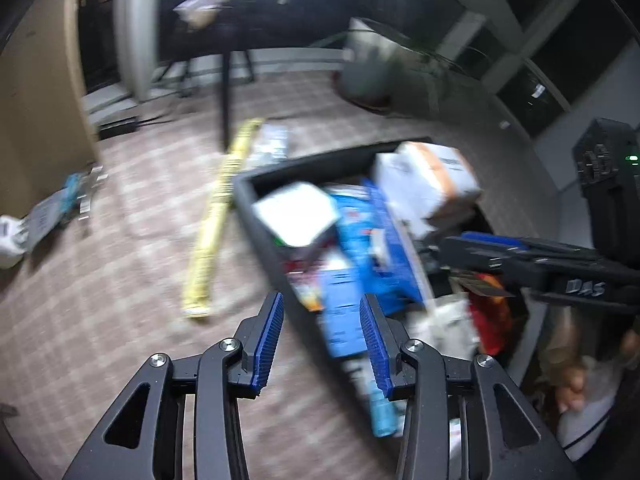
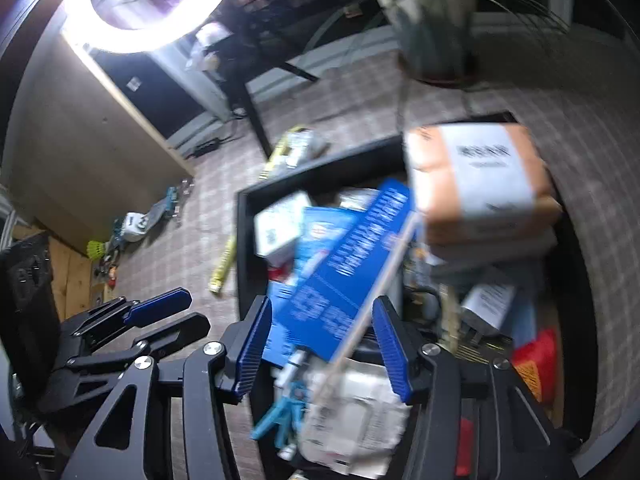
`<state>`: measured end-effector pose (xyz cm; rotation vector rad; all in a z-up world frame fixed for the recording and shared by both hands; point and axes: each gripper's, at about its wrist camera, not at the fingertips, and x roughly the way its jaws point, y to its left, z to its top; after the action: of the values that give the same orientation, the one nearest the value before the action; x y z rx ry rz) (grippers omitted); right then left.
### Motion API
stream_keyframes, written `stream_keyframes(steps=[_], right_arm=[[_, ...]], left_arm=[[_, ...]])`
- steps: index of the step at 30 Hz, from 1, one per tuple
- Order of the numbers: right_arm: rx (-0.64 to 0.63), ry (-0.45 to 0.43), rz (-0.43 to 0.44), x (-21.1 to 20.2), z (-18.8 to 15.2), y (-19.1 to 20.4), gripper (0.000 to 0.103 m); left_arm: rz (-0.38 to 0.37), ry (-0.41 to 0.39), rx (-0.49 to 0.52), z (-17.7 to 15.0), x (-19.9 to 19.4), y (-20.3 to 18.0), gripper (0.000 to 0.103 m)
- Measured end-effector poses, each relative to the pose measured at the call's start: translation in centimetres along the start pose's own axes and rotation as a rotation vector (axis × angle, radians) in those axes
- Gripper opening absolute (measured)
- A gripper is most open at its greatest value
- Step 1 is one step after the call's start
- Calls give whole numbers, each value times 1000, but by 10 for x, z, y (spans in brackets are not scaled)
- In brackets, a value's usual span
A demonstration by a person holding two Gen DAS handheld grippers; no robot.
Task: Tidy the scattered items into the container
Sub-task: 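Open both tools to drop the stick and hair tie into the tray, then reach to the white round plastic fitting and grasp it with the right tool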
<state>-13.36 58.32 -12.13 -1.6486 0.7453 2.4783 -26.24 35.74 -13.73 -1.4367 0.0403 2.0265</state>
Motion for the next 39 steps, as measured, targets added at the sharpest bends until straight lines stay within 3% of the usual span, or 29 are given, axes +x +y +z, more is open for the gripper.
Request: stream_keyframes(steps=[10, 17, 21, 29, 39], right_arm=[[-181, 21, 55, 37, 35, 104, 51], [-255, 58, 132, 91, 62, 178, 51], [-275, 87, 209, 123, 74, 220, 51], [-380, 121, 245, 175, 89, 299, 51], [-512, 152, 185, 244, 98, 364, 51]], left_arm=[[227, -35, -119, -9, -42, 147, 43], [312, -80, -227, -5, -65, 251, 43], [329, -96, -252, -6, -67, 292, 54], [307, -107, -269, -14, -50, 327, 55], [234, -149, -389, -22, -29, 356, 56]])
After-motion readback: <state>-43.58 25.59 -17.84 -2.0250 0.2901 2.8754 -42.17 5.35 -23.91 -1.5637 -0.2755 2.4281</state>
